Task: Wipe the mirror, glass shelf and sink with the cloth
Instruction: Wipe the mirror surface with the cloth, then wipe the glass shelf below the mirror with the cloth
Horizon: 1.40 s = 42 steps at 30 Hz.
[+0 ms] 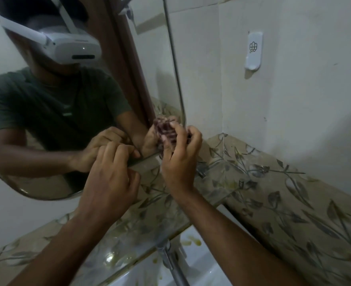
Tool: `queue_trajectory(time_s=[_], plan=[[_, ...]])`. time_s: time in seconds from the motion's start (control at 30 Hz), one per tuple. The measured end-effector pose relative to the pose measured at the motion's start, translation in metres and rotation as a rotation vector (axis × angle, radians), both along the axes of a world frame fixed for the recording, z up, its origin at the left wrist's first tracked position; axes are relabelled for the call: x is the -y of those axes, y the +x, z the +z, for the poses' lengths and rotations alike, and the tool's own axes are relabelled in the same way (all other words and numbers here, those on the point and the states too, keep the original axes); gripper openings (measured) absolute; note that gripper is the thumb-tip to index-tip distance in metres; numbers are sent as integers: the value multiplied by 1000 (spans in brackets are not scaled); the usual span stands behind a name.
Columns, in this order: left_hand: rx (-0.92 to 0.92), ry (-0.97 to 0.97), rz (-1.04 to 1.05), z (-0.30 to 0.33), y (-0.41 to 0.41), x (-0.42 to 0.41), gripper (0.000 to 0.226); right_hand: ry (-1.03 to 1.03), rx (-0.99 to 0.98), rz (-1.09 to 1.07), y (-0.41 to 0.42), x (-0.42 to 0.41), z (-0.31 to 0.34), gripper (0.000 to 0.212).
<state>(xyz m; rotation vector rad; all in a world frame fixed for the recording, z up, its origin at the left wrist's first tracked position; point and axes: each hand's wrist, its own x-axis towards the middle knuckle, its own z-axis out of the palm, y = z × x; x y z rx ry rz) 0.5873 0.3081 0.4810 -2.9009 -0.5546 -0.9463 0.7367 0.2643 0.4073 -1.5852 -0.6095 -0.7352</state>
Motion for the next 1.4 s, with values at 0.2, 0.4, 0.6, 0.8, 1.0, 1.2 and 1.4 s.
queue_trajectory(time_s=[0.2,0.4,0.6,0.8,1.0,1.2,1.4], plan=[[55,-14,4,-2,-5,3,31,47,-71,-67,0,0,16,37],[87,-59,-10,-7,-13,1,27,-180,104,155,-59,4,-7,34],[118,-70,1,-13,-21,7,32,-27,-44,30,-2,16,26,32],[119,-98,-17,-15,-11,12,33,-96,-130,208,-13,29,15,30],[143,-145,-76,-23,18,23,33,-230,-214,275,-1,78,7,32],[87,-273,-228,-53,47,51,29,-604,-343,187,29,145,5,37],[-126,-467,-288,-80,85,65,27,-1103,-82,-169,61,147,-11,24]])
